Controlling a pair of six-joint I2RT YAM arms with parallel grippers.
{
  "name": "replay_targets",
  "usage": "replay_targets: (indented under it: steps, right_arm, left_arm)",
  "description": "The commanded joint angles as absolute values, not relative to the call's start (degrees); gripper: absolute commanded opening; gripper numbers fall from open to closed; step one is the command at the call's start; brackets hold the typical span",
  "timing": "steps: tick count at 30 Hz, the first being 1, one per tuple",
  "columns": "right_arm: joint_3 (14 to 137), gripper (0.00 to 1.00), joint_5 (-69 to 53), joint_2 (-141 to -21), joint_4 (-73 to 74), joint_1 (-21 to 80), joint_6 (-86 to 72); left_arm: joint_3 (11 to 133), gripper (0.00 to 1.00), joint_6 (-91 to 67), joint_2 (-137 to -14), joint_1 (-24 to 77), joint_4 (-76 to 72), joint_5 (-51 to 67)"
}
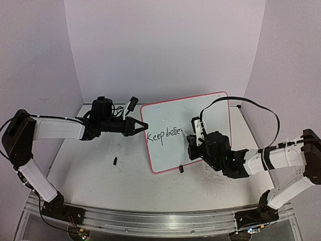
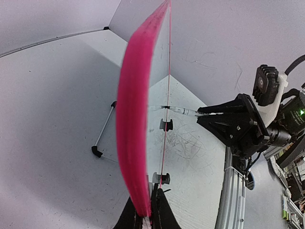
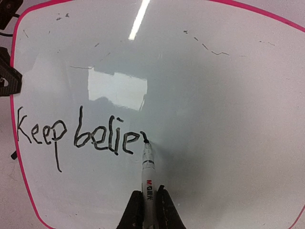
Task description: Write a sentence on the whiteboard
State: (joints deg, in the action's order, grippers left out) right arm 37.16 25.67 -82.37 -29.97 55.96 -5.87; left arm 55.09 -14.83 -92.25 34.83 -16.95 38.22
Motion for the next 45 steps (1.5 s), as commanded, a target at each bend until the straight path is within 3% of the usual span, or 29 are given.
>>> replay_targets:
  steps: [1,36,45]
  right_arm:
    - [36.0,0.0,26.41,-80.79,-27.85,56.18,-7.6]
    - [40.07,0.0,30.48,-82.86,-31.45,55.1,-5.01]
    - [36.57,0.0,24.78,-77.51,-31.92,54.0,-5.84]
  left_arm:
    - [56.49,0.0,-9.58,-91.6,35.6,-14.24,35.66]
    - [56.51,0.0,-9.15,-91.49,35.95,-13.88,35.33]
    - [56.63,0.0,-8.96,-91.6,35.95,-13.71,35.24]
